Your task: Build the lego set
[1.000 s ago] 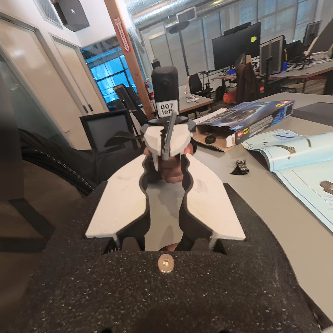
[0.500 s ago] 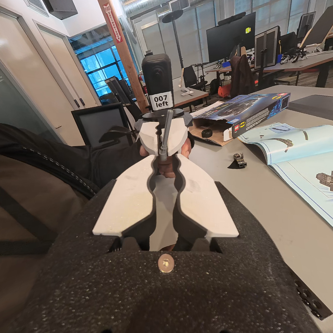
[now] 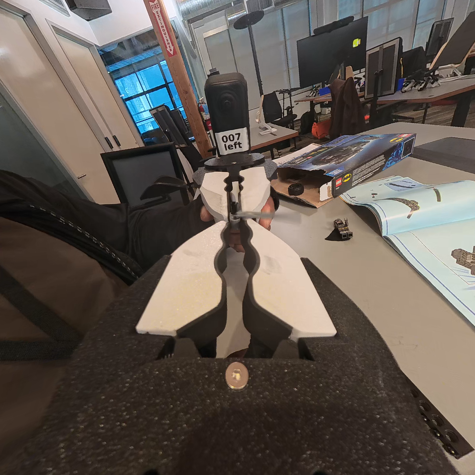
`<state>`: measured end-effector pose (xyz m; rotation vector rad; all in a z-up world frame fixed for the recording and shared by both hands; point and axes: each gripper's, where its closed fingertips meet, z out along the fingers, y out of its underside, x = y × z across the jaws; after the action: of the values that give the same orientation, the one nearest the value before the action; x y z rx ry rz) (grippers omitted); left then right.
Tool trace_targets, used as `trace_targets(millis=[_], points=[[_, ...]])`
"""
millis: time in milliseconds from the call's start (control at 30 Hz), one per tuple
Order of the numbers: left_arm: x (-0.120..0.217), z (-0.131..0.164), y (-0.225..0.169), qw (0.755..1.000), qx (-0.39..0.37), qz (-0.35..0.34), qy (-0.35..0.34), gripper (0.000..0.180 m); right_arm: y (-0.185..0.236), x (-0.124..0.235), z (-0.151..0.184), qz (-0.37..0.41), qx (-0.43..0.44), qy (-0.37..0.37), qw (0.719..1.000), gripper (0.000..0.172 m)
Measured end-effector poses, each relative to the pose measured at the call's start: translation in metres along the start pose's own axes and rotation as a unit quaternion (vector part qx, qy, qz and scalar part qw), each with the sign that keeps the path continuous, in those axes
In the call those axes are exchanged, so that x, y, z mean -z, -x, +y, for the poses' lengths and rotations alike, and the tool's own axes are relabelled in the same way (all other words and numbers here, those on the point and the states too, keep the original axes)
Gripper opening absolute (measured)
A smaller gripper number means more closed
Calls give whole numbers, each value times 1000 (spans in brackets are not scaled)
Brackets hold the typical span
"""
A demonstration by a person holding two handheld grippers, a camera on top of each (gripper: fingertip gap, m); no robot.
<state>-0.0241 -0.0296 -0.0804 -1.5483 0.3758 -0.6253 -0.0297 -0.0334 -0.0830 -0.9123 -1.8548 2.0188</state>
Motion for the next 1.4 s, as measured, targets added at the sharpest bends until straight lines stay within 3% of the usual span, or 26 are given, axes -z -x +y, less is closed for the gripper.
trace_targets(millis=[467, 1100, 1267, 1400], points=[[2, 9, 12, 999, 40, -16, 11, 7, -15, -2, 7, 32, -24, 6, 999, 7], [7, 7, 21, 998, 35, -46, -1, 7, -20, -6, 8, 38, -52, -13, 998, 8], [42, -6, 44, 990, 53, -132, -17, 7, -42, -10, 21, 107, -45, 41, 992, 15], [65, 5, 52, 978, 67, -199, 20, 7, -60, -25, 48, 155, -23, 162, 974, 14]])
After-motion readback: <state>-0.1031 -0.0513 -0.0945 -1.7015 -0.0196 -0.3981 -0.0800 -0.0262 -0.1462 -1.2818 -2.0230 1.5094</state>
